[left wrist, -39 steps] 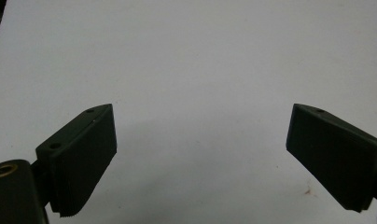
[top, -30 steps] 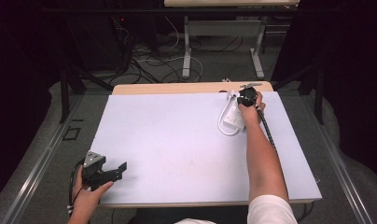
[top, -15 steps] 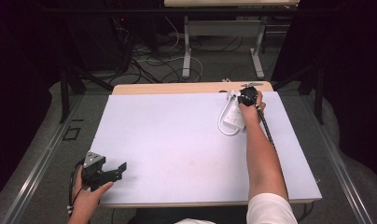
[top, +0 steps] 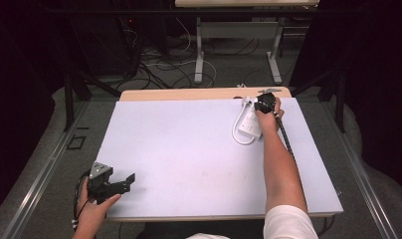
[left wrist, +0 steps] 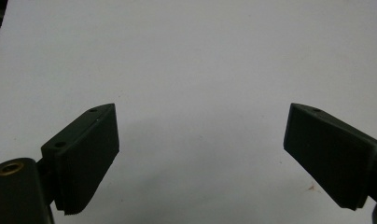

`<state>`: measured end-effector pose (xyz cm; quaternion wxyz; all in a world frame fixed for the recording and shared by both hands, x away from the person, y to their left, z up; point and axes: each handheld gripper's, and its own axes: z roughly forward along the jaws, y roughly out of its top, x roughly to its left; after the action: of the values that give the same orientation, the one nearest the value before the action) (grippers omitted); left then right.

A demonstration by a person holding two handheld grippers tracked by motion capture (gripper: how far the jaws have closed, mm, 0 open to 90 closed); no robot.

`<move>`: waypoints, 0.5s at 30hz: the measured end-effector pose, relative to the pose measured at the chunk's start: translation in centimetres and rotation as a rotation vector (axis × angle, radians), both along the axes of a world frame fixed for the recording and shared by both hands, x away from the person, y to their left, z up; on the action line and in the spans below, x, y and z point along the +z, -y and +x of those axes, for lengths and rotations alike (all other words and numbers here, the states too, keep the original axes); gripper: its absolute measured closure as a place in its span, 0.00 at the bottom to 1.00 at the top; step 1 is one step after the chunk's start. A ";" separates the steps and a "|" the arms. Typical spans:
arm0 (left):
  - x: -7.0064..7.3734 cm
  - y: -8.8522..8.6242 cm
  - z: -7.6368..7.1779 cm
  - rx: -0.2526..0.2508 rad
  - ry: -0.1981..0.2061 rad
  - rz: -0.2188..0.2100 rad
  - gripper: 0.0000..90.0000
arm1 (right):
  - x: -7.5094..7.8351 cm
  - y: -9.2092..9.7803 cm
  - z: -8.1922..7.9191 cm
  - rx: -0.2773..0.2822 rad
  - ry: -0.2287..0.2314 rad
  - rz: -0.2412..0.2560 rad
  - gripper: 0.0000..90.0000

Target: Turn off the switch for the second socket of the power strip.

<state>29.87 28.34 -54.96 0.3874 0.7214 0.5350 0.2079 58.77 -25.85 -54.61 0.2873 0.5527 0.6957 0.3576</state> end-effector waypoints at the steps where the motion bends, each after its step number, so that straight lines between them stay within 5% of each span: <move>1: 0.0 0.0 0.0 -0.001 0.001 0.000 0.11 | 0.0 0.0 0.0 -0.005 0.001 -0.003 0.98; 15: 0.1 0.1 -0.2 -0.002 0.005 0.007 0.12 | 0.5 -0.2 -0.6 -0.012 -0.015 -0.014 0.94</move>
<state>29.63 28.23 -54.90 0.3864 0.7229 0.5325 0.2110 58.20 -25.65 -54.09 0.2881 0.5575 0.6971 0.3468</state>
